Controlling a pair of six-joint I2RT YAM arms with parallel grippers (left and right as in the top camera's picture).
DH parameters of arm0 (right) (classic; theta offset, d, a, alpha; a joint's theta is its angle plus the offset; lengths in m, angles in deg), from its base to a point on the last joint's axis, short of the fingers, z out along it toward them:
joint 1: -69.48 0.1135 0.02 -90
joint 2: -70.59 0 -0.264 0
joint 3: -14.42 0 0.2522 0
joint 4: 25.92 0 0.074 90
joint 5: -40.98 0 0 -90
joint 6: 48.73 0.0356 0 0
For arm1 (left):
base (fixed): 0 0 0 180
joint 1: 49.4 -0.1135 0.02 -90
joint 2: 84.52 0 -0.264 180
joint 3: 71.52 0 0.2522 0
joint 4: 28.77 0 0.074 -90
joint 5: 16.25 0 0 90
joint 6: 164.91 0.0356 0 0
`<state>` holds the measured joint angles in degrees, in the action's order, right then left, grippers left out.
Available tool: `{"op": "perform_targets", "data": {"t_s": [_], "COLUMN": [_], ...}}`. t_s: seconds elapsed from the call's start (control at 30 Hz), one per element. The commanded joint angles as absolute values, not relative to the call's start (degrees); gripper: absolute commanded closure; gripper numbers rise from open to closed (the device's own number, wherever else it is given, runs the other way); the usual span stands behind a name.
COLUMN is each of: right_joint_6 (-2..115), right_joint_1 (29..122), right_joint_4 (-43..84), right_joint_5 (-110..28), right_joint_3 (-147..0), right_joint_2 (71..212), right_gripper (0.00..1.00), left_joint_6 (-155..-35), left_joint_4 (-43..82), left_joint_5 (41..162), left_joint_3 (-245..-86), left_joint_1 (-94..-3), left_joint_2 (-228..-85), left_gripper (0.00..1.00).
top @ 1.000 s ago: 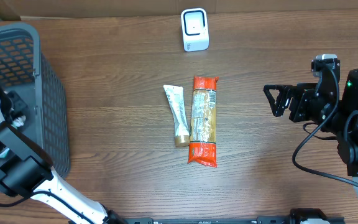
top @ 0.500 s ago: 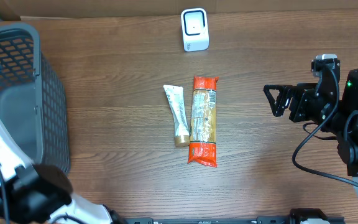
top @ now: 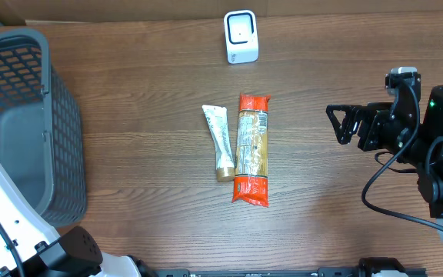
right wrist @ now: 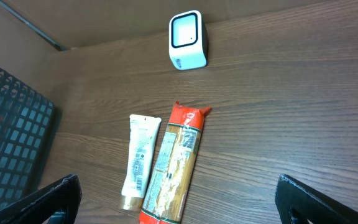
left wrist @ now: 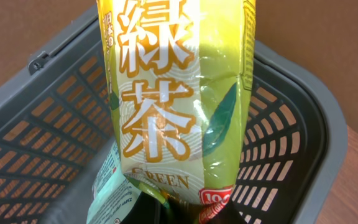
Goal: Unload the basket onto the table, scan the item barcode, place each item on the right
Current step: 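Grasp the green tea drink pouch with the left gripper and lift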
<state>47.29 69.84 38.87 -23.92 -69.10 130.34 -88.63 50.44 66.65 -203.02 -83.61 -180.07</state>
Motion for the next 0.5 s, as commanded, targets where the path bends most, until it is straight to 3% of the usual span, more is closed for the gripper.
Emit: {"op": "perform_targets", "data": {"t_s": [0.0,0.47], "right_joint_6": [47.4,47.4], "right_joint_1": [69.5,69.5], "right_joint_4": [38.7,38.7], "right_joint_5": [-23.9,-23.9], "right_joint_3": [-70.9,-70.9], "right_joint_2": [130.2,130.2], "right_gripper": [0.00,0.00], "left_joint_6": [-90.8,-90.8], "left_joint_4": [49.3,49.2], "left_joint_5": [66.4,67.8], "left_joint_3": [-204.5,-204.5], "left_joint_1": [-83.7,-83.8], "left_joint_2": [-179.2,-179.2], "left_gripper": [0.96,0.93]}}
